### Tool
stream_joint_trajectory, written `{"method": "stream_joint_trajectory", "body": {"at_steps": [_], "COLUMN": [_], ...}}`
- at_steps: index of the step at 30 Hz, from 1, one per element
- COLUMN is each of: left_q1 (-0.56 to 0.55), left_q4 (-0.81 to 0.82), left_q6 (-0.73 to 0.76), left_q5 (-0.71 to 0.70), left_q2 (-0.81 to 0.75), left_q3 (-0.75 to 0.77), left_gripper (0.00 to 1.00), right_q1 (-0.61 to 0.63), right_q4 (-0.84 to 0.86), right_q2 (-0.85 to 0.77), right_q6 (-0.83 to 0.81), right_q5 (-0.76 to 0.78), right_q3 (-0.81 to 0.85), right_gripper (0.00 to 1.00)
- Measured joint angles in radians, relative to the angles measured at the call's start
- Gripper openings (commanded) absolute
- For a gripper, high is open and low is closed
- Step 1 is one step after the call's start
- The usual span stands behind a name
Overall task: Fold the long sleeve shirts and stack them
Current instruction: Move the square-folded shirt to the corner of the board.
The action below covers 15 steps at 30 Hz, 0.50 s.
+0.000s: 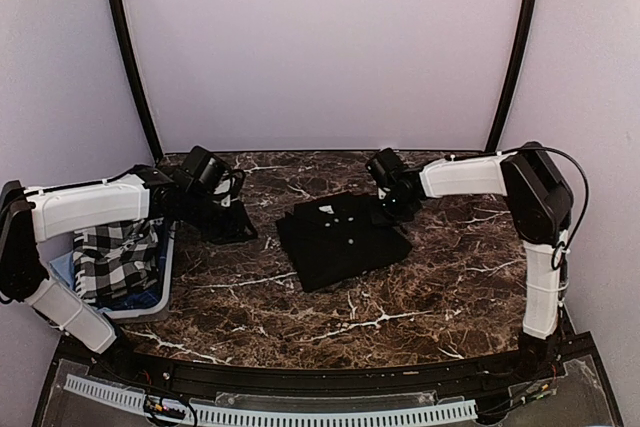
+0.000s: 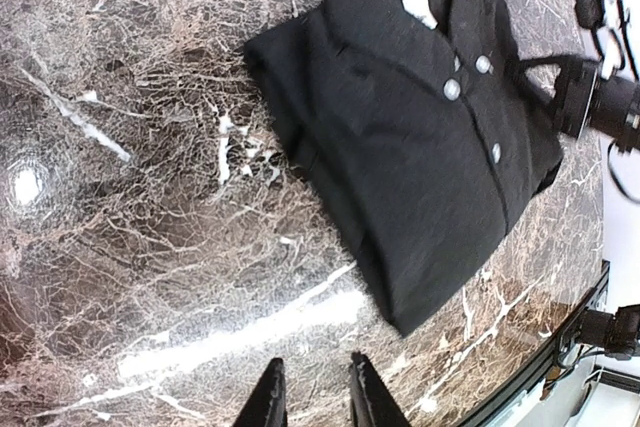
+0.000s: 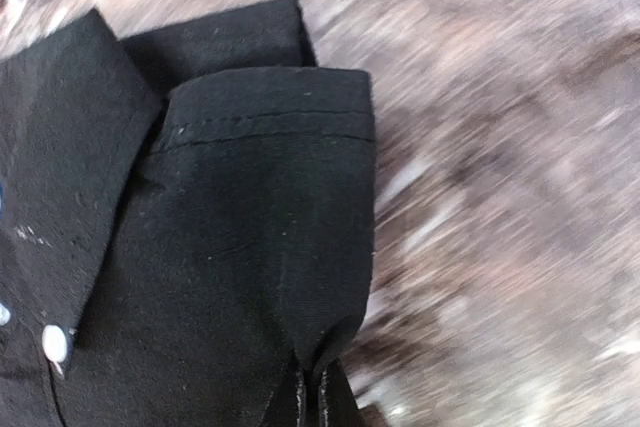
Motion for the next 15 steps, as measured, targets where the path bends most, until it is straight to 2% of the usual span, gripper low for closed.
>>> {"method": "stream_joint_trajectory", "body": {"at_steps": [15], "left_q1": [0.0], "left_q4": [-0.011], "left_q6": [0.032], "left_q5": [0.018], "left_q2": [0.009], "left_q3": [0.016], "left_gripper": [0.2], "right_q1": [-0.276], "right_q4": [-0.053], "right_q2": [0.028], "right_q6": [-0.266], "right_q5": [0.165], "right_q3": [0.207], "right_gripper": [0.0]}}
